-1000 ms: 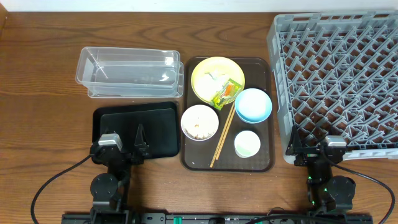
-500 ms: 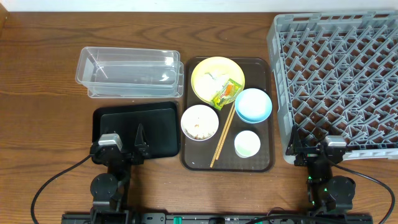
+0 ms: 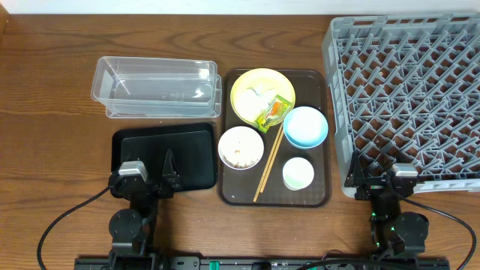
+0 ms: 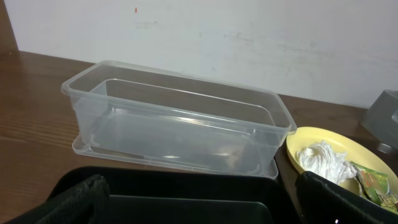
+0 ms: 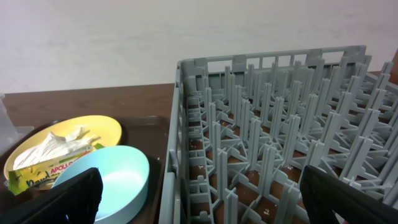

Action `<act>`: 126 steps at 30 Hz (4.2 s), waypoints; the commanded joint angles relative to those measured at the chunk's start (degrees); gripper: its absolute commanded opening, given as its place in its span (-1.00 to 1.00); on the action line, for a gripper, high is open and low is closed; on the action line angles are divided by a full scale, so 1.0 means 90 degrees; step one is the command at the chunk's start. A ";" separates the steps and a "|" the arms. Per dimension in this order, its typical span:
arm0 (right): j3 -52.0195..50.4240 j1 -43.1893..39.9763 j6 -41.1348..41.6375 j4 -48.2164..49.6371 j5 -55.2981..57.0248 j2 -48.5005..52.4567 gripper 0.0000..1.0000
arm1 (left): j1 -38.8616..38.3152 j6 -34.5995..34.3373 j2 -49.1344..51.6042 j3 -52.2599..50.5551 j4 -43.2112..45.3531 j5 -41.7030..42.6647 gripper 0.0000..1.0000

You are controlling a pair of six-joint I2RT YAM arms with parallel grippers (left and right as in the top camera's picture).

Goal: Sort waste into correct bins and load items into the dishwasher rack

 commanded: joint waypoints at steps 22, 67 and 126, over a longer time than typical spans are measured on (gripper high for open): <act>-0.0012 0.0148 0.0002 -0.0024 -0.0027 -0.0027 0.99 | 0.0027 0.0017 0.0000 -0.0100 -0.0279 -0.0107 0.96; 0.3820 0.0148 0.0357 -0.3145 0.0262 0.3067 0.99 | 0.0027 -0.0104 0.4277 0.4541 -0.4806 0.0245 0.97; 0.5234 0.0148 0.0240 -0.4248 0.0112 0.4772 0.98 | -0.2832 0.1161 1.2704 0.7526 0.0340 0.0695 0.62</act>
